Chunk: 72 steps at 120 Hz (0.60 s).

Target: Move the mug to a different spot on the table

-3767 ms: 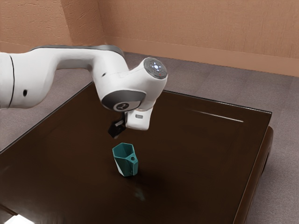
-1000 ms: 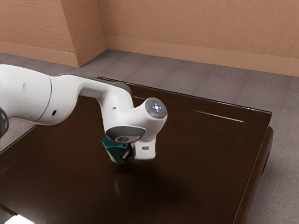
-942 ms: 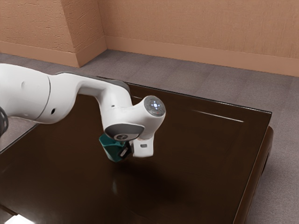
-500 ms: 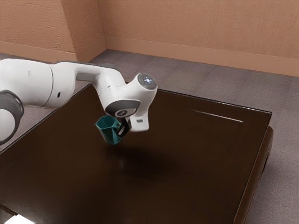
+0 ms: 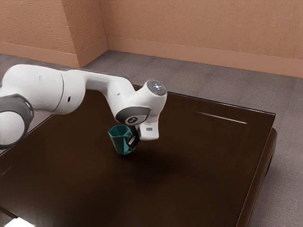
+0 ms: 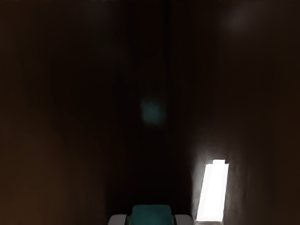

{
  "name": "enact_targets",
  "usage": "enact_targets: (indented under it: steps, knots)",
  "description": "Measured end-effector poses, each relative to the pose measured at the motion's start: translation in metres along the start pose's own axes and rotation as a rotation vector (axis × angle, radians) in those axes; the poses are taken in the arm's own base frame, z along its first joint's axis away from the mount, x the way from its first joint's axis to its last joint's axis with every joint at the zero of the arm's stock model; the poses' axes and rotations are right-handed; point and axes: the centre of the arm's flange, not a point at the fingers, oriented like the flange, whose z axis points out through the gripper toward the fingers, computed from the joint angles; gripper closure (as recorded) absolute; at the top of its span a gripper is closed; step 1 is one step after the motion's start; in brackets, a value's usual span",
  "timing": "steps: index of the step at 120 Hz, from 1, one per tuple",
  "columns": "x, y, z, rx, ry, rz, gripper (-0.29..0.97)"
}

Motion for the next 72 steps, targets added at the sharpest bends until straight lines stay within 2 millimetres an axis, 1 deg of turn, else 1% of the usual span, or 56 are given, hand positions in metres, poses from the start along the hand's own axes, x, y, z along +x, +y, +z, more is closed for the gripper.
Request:
enact_targets:
  steps: [7, 17, 23, 27, 31, 35, 39, 43, 46, 50, 56, 60, 66, 72]
  knots:
    - [0.002, 0.001, 0.002, -0.005, 0.004, 0.006, 0.61]
    - [0.006, 0.001, -0.001, -0.003, 0.006, 0.012, 0.48]
    - [0.008, 0.002, -0.013, 0.012, 0.011, 0.008, 0.41]
    - [0.007, 0.002, -0.027, 0.026, 0.024, -0.004, 0.35]
    - [0.007, 0.003, -0.05, 0.045, 0.046, -0.021, 0.31]
    - [0.006, 0.007, -0.083, 0.076, 0.074, -0.046, 0.26]
    - [-0.004, 0.011, -0.12, 0.108, 0.116, -0.095, 0.23]
    - [-0.028, 0.014, -0.154, 0.128, 0.166, -0.18, 0.2]
    - [-0.052, 0.018, -0.176, 0.135, 0.206, -0.261, 0.18]
    - [-0.088, 0.022, -0.198, 0.126, 0.263, -0.375, 0.16]
    - [-0.146, 0.027, -0.219, 0.093, 0.342, -0.56, 0.13]
    - [-0.181, 0.027, -0.235, 0.07, 0.391, -0.675, 0.11]
    - [-0.225, 0.027, -0.251, 0.022, 0.453, -0.822, 0.09]
    - [-0.268, 0.032, -0.262, -0.028, 0.49, -0.954, 0.08]
